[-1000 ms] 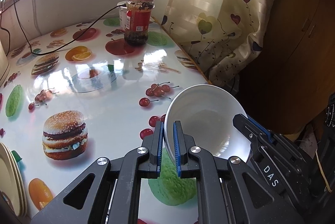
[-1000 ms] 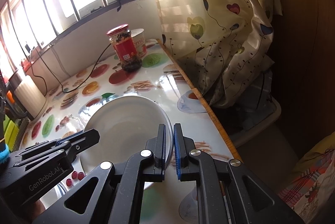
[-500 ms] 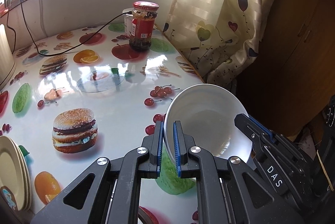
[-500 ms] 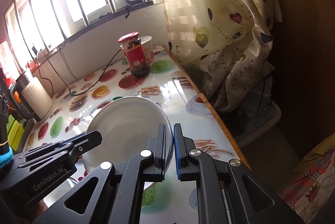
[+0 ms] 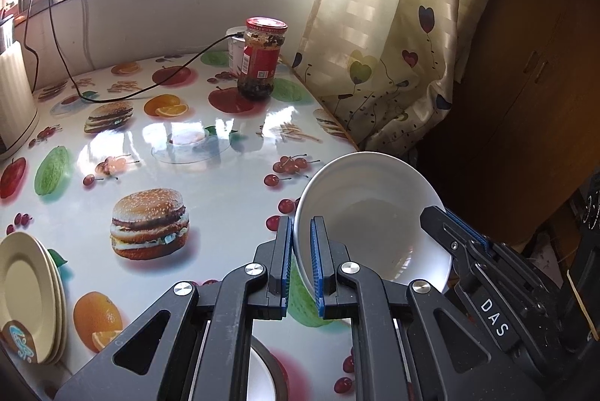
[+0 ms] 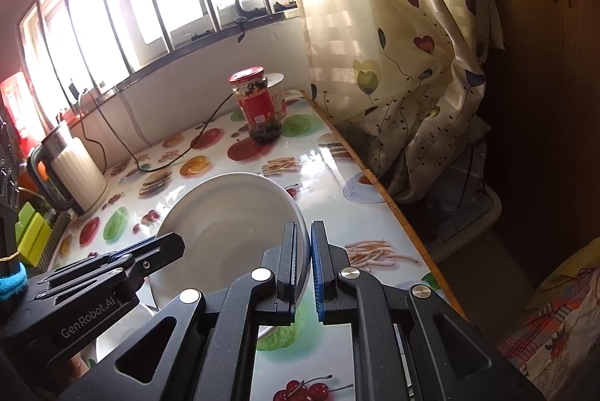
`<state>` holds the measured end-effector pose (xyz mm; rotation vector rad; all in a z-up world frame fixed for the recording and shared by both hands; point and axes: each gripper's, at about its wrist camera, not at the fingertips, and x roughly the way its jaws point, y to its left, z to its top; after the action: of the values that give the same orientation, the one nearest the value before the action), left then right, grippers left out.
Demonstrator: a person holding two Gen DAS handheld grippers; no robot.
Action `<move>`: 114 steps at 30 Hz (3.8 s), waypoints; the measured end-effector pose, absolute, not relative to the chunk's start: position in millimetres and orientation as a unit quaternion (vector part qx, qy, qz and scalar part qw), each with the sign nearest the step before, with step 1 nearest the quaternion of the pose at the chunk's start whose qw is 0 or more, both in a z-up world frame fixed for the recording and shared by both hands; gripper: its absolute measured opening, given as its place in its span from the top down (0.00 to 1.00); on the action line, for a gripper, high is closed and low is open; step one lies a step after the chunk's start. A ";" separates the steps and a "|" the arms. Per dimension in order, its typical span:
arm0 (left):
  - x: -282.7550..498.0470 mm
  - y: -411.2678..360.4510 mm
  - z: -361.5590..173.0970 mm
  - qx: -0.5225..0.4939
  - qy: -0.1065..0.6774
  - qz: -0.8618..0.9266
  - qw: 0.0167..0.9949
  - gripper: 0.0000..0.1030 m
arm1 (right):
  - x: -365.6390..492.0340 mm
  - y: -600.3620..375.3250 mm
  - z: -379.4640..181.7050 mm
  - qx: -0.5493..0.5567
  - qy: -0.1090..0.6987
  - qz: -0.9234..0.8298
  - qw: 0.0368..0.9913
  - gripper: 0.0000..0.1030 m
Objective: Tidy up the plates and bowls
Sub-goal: 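Carry the blue-striped bowl over the steel bowl with both grippers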
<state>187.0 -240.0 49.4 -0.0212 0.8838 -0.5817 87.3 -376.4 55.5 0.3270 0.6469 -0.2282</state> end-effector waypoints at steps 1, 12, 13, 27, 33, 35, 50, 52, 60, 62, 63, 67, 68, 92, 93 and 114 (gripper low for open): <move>185.7 -238.2 50.1 -0.011 0.421 -0.277 0.864 0.90 | 85.7 -374.3 56.7 0.160 0.315 -0.110 0.929 0.92; 170.0 -214.4 59.2 -0.019 0.410 -0.272 0.871 0.90 | 69.4 -350.2 67.0 0.155 0.307 -0.101 0.934 0.92; 168.6 -212.1 59.8 -0.021 0.409 -0.271 0.871 0.90 | 68.2 -347.7 67.5 0.154 0.307 -0.100 0.934 0.92; 153.6 -181.7 64.5 -0.036 0.401 -0.261 0.878 0.90 | 55.4 -318.0 73.7 0.148 0.303 -0.081 0.938 0.92; 147.6 -167.1 64.6 -0.042 0.398 -0.254 0.880 0.90 | 51.5 -304.1 74.4 0.144 0.305 -0.072 0.939 0.92; 146.3 -161.9 64.6 -0.045 0.398 -0.251 0.881 0.90 | 51.3 -300.5 74.5 0.142 0.305 -0.069 0.939 0.92; 136.7 -132.1 67.7 -0.058 0.392 -0.231 0.889 0.90 | 50.5 -273.5 76.0 0.127 0.308 -0.045 0.942 0.92; 135.3 -127.7 67.0 -0.060 0.393 -0.228 0.889 0.90 | 51.0 -269.3 75.6 0.126 0.309 -0.041 0.942 0.92; 133.5 -108.7 65.4 -0.071 0.394 -0.214 0.891 0.90 | 54.6 -250.8 72.1 0.117 0.316 -0.026 0.941 0.92; 133.6 -103.5 63.5 -0.074 0.397 -0.212 0.890 0.90 | 55.9 -246.5 70.4 0.116 0.320 -0.022 0.940 0.92; 133.6 -101.5 62.2 -0.074 0.398 -0.210 0.890 0.90 | 56.3 -244.1 69.6 0.115 0.321 -0.020 0.940 0.92; 133.5 -94.0 57.4 -0.077 0.403 -0.203 0.889 0.90 | 58.3 -235.6 65.9 0.111 0.327 -0.014 0.938 0.92; 133.8 -92.6 56.4 -0.078 0.404 -0.201 0.889 0.90 | 58.3 -233.1 65.2 0.110 0.328 -0.013 0.938 0.92; 137.5 -91.0 33.1 -0.078 0.433 -0.189 0.878 0.90 | 61.7 -229.8 42.4 0.114 0.354 -0.008 0.928 0.92; 138.1 -91.5 32.3 -0.078 0.434 -0.190 0.877 0.90 | 61.8 -230.0 41.6 0.114 0.355 -0.008 0.928 0.92; 143.7 -100.0 20.2 -0.072 0.452 -0.187 0.869 0.90 | 66.2 -237.5 28.7 0.126 0.370 -0.013 0.920 0.92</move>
<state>143.7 -100.0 20.2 -0.1508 0.9447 -0.3914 66.2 -237.5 28.7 0.2581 0.7607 -0.0274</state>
